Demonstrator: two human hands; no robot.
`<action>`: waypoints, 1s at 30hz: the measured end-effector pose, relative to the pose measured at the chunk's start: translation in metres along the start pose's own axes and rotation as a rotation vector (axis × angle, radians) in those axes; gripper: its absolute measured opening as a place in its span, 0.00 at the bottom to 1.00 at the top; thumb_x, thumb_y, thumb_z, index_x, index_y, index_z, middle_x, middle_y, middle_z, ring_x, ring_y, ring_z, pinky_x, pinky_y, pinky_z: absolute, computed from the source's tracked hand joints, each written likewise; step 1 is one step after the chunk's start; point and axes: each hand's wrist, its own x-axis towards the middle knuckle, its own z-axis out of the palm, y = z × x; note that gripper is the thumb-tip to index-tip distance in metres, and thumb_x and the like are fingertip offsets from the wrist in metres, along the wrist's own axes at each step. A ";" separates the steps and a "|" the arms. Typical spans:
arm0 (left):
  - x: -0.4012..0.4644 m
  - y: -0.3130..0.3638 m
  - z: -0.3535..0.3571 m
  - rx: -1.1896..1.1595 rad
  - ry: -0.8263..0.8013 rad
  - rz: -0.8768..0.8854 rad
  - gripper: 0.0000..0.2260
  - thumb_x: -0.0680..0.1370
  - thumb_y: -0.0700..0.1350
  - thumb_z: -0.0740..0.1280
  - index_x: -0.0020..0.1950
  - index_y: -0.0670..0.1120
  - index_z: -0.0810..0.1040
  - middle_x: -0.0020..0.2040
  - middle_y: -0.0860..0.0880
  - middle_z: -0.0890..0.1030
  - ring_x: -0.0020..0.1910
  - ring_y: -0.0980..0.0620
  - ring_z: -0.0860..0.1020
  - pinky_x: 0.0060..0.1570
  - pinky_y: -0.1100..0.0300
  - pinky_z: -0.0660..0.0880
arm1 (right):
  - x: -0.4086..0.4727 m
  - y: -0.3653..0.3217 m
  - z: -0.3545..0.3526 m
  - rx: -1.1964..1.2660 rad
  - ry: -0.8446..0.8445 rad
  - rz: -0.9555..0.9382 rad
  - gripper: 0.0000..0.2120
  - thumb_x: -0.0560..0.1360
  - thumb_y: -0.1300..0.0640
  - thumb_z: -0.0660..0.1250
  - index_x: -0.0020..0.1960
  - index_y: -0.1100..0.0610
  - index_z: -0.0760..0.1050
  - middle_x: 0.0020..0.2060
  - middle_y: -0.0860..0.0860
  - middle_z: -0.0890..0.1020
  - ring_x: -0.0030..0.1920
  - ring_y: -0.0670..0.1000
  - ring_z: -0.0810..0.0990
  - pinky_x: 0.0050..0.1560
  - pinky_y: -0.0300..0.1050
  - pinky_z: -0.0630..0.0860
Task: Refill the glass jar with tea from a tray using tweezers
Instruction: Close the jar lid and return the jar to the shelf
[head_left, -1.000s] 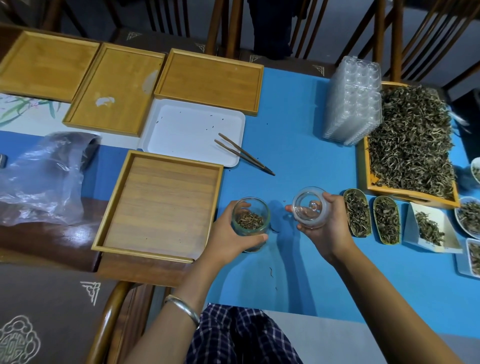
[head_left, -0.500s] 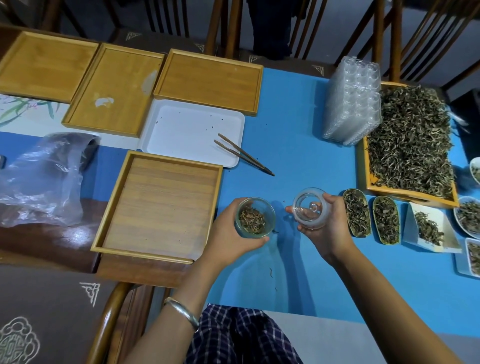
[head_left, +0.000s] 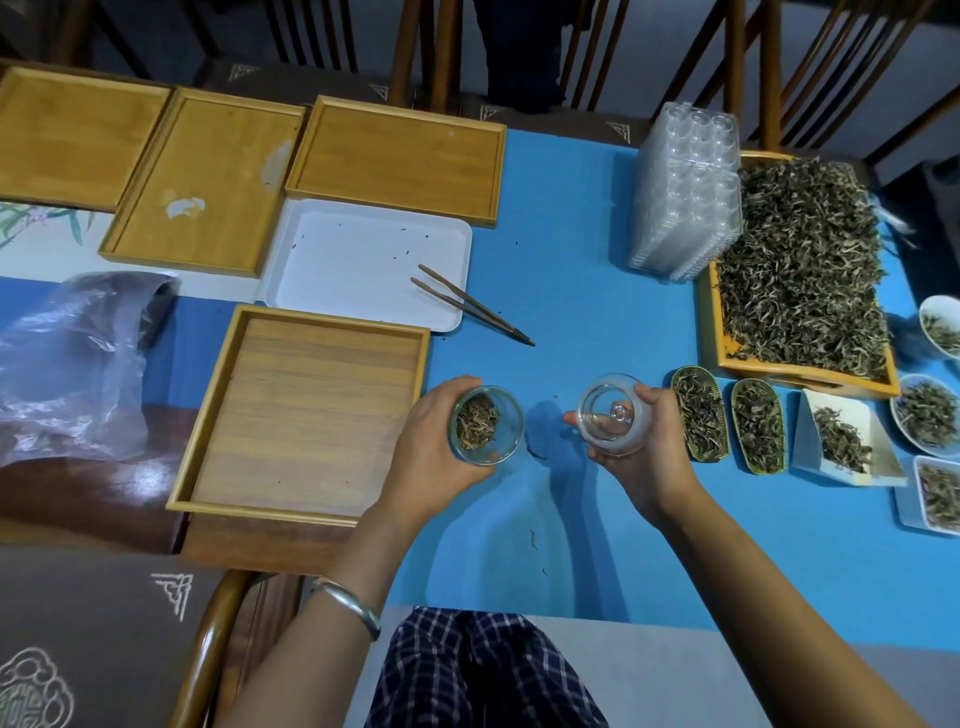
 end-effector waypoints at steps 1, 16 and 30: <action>0.000 0.000 0.000 -0.004 0.002 -0.002 0.36 0.61 0.43 0.81 0.67 0.53 0.72 0.60 0.68 0.71 0.62 0.64 0.70 0.62 0.73 0.65 | 0.000 0.000 0.000 0.002 0.002 0.000 0.14 0.78 0.46 0.51 0.48 0.55 0.69 0.49 0.68 0.82 0.49 0.57 0.82 0.37 0.45 0.68; -0.008 -0.002 0.014 -0.391 -0.051 -0.278 0.32 0.61 0.45 0.82 0.62 0.50 0.75 0.59 0.53 0.80 0.61 0.57 0.78 0.60 0.61 0.75 | 0.003 0.000 0.002 -0.026 -0.013 -0.002 0.15 0.78 0.46 0.50 0.51 0.55 0.69 0.47 0.67 0.83 0.45 0.55 0.81 0.38 0.45 0.68; -0.014 0.006 0.020 -0.285 -0.118 -0.262 0.32 0.58 0.54 0.82 0.59 0.58 0.74 0.55 0.60 0.81 0.57 0.61 0.79 0.57 0.56 0.77 | 0.001 0.001 0.011 -0.104 -0.050 -0.028 0.17 0.79 0.48 0.49 0.49 0.55 0.73 0.43 0.61 0.85 0.48 0.55 0.81 0.45 0.46 0.71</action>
